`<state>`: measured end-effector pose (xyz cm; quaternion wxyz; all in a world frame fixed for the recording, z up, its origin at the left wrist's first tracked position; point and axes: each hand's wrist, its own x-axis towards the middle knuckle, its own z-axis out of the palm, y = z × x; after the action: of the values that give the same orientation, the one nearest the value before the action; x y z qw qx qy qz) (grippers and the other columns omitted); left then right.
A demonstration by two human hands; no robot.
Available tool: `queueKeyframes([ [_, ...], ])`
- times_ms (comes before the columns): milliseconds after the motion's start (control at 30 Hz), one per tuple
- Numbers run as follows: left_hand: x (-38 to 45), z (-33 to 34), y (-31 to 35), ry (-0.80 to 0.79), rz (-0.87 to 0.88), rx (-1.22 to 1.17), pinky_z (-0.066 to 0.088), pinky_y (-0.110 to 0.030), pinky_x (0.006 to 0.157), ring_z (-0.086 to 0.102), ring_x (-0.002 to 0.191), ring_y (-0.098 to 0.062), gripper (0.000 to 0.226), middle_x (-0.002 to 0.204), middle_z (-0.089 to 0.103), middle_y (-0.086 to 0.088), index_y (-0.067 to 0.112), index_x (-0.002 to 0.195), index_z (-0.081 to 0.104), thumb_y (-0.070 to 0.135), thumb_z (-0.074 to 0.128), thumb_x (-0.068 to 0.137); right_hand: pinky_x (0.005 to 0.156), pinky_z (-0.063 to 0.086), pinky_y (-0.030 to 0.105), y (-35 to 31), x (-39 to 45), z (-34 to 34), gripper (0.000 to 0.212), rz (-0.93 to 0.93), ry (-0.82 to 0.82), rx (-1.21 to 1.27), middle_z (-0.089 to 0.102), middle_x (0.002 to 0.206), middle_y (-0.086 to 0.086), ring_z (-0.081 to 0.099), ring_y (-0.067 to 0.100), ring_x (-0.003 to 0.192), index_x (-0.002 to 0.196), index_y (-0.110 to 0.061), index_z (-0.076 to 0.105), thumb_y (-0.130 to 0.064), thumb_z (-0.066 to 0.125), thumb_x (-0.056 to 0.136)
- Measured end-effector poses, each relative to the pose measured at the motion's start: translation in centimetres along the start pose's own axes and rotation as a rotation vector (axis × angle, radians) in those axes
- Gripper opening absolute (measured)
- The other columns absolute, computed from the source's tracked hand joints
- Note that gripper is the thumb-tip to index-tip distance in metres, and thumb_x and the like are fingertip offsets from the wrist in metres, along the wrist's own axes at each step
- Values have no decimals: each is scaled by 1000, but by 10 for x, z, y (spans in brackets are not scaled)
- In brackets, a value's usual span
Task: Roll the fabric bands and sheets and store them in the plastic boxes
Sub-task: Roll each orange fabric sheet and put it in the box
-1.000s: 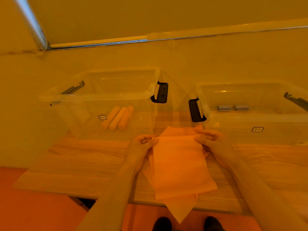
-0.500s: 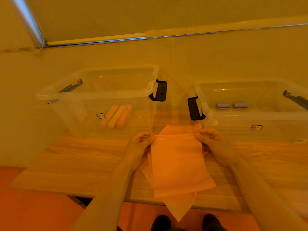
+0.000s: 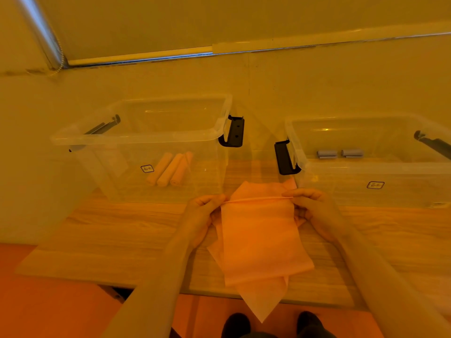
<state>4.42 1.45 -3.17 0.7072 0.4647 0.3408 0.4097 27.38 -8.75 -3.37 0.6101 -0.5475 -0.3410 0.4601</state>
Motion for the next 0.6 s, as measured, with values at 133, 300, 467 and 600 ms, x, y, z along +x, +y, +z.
queueKeyframes([
  [133, 0, -1, -4, 36, 26, 84, 53, -20, 52, 66, 58, -10, 17, 66, 71, -3, 7, 81, 68, -7, 59, 85, 51, 55, 32, -2, -1, 0, 17, 2, 4, 0, 71, 81, 15, 67, 26, 69, 90, -6, 71, -15, 58, 90],
  [300, 3, -6, -8, 30, 40, 141, 54, -20, 57, 67, 65, -11, 18, 73, 72, -1, 9, 91, 68, -6, 62, 84, 48, 54, 30, 1, 0, -1, 20, -33, 30, -111, 71, 78, 11, 65, 22, 60, 100, -17, 69, -6, 67, 82],
  [467, 1, -5, -9, 10, 96, 251, 47, -19, 54, 57, 57, -6, 11, 59, 64, 4, 9, 83, 64, 0, 60, 88, 48, 53, 24, 2, -1, -1, 19, -44, 44, -154, 70, 72, 6, 63, 15, 54, 102, -15, 69, -6, 65, 84],
  [600, 1, -3, -7, -27, 109, 284, 46, -20, 50, 56, 54, -6, 10, 58, 62, 4, 9, 85, 59, 2, 56, 91, 47, 51, 26, 2, -1, 1, 9, -33, 41, -162, 67, 70, 8, 61, 17, 55, 95, -10, 68, -9, 64, 87],
])
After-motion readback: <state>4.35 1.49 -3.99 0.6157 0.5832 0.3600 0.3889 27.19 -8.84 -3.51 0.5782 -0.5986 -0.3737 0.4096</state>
